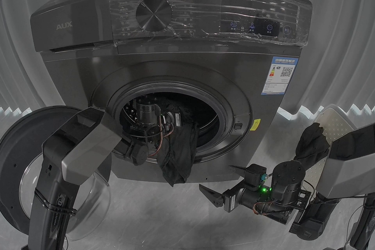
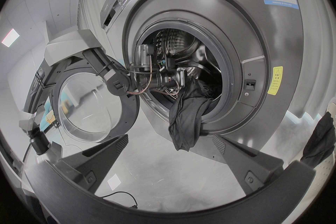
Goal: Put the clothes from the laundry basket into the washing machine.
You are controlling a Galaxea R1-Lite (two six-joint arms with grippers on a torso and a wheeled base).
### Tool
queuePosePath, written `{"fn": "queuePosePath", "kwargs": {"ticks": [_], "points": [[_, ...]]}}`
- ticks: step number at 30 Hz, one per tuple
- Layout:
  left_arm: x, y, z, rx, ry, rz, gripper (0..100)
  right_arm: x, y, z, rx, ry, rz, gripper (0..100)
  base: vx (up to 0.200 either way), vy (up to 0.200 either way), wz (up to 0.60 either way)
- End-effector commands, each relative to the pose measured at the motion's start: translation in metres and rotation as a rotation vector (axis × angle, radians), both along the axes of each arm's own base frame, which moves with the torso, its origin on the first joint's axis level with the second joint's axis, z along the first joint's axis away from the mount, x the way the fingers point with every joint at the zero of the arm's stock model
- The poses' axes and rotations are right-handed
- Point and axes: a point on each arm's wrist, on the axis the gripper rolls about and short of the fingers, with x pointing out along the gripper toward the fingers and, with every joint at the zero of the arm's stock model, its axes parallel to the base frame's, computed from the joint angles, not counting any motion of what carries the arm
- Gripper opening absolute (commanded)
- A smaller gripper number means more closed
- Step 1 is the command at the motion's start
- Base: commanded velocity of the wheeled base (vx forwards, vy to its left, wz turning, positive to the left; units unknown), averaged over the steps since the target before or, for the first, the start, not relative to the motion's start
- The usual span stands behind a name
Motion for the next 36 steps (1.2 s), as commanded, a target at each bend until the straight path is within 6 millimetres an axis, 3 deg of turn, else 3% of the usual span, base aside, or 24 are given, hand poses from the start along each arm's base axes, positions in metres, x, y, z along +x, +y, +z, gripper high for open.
{"fn": "queuePosePath", "kwargs": {"ticks": [1, 2, 3, 11, 15, 19, 32, 33, 36], "points": [[0.020, -0.001, -0.003, -0.034, -0.070, 0.050, 0, 0.000, 0.000, 0.000, 0.001, 0.000, -0.001, 100, 0.000, 0.000, 0.00], [0.021, -0.001, -0.005, -0.035, -0.075, 0.050, 0, 0.000, 0.000, 0.000, 0.001, -0.002, 0.000, 100, 0.000, 0.000, 0.00], [0.021, -0.001, -0.006, -0.035, -0.075, 0.052, 100, 0.000, 0.000, 0.000, 0.001, -0.002, 0.000, 100, 0.000, 0.000, 0.00], [0.011, -0.002, -0.011, -0.030, -0.027, 0.039, 100, 0.000, 0.000, 0.000, 0.000, -0.001, -0.002, 100, 0.000, 0.000, 0.00], [-0.037, 0.003, -0.015, 0.045, 0.159, -0.078, 100, 0.000, 0.000, 0.000, 0.000, 0.001, -0.001, 100, 0.000, 0.000, 0.00], [-0.057, 0.010, -0.023, 0.084, 0.252, -0.131, 100, 0.000, -0.001, -0.001, -0.005, 0.006, -0.001, 100, 0.000, 0.000, 0.00], [-0.037, 0.004, -0.074, 0.102, 0.274, -0.114, 100, -0.002, 0.001, -0.001, -0.003, 0.003, 0.009, 100, 0.000, 0.000, 0.00], [-0.035, 0.003, -0.077, 0.105, 0.272, -0.111, 0, -0.003, 0.002, 0.000, -0.002, 0.002, 0.010, 100, 0.000, 0.000, 0.00], [-0.033, 0.001, -0.078, 0.107, 0.266, -0.114, 0, -0.003, 0.002, 0.000, 0.000, 0.001, 0.012, 100, 0.000, 0.000, 0.00]]}}
